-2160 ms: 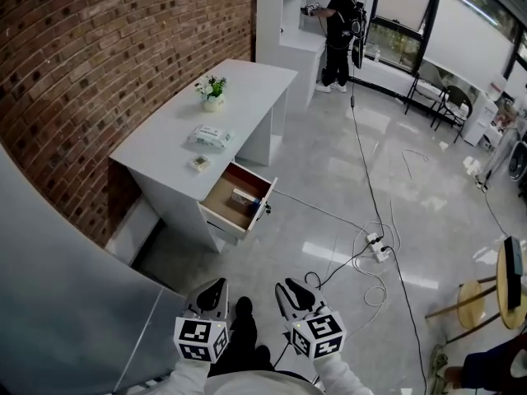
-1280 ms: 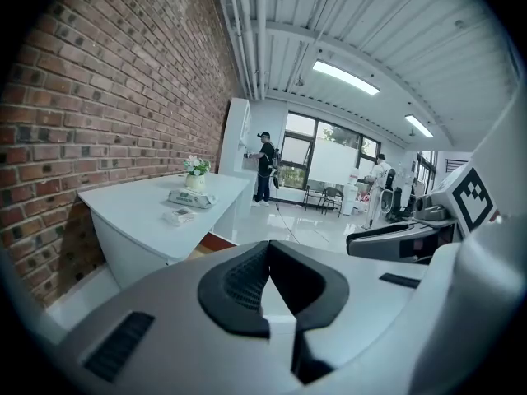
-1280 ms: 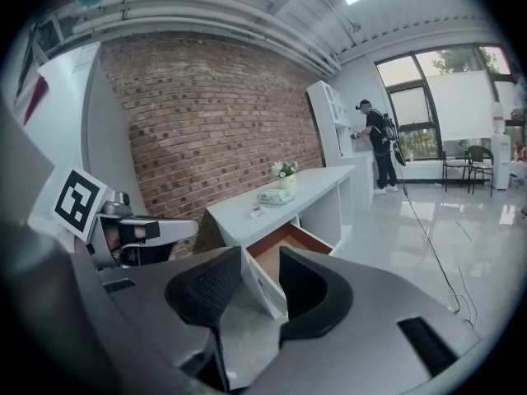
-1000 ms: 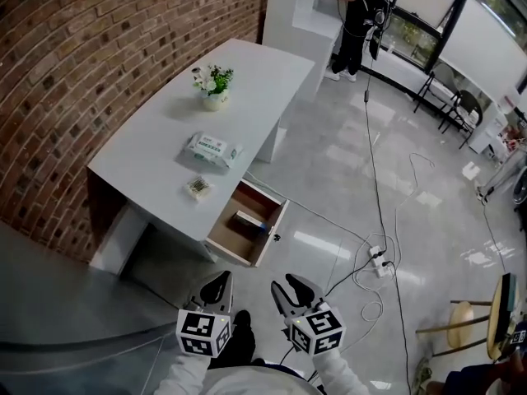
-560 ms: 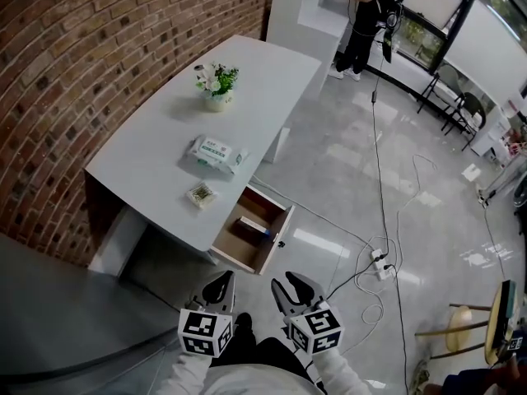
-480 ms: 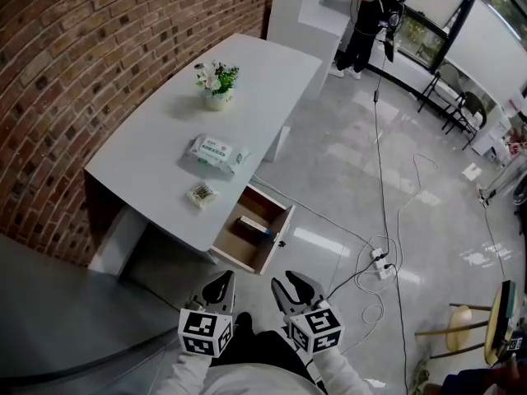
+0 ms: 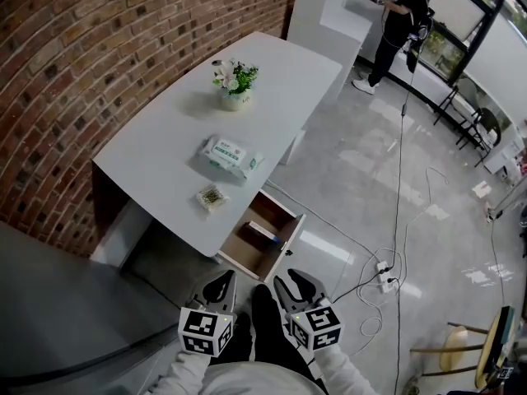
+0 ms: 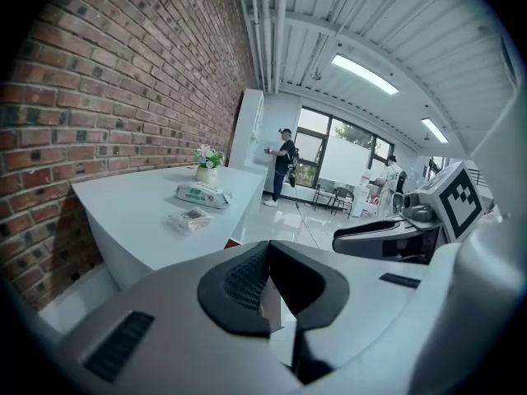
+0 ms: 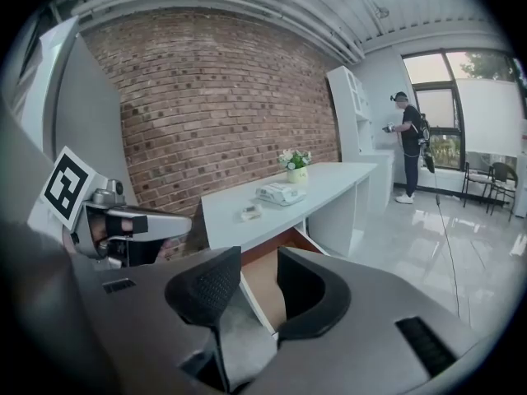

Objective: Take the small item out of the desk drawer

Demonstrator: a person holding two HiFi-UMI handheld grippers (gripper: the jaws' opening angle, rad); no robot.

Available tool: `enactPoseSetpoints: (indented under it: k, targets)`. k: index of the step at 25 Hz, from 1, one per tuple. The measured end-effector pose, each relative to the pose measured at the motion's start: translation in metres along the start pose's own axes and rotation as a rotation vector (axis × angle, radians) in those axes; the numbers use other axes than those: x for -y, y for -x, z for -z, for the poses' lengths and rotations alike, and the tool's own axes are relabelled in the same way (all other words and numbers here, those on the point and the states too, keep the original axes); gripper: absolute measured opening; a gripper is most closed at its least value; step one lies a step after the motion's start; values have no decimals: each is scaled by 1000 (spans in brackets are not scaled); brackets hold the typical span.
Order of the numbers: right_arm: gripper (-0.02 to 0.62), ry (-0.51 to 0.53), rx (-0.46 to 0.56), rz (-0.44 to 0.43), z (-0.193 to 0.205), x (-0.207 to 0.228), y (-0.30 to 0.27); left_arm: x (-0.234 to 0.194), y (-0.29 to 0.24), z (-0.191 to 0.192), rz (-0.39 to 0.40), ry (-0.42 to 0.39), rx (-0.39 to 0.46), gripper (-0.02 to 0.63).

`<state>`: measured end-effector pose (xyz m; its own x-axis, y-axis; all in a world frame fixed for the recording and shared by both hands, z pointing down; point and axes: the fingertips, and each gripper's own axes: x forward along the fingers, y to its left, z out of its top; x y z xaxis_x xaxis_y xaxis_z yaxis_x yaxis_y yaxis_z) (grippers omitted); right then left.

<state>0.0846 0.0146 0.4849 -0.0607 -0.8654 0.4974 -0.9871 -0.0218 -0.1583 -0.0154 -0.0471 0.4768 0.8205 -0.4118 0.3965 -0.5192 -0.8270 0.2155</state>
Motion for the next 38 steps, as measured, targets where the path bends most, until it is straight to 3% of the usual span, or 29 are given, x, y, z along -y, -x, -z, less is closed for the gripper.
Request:
enactPoseSetpoints:
  k: [21,38]
  targets:
    - [155,112,-174,-195,-11,76,-127,-35,-89,-4,-154,83,-83,18]
    - [179,267,-394,-311,58,89,-227,-59,-116,23,-254,173,-141,18]
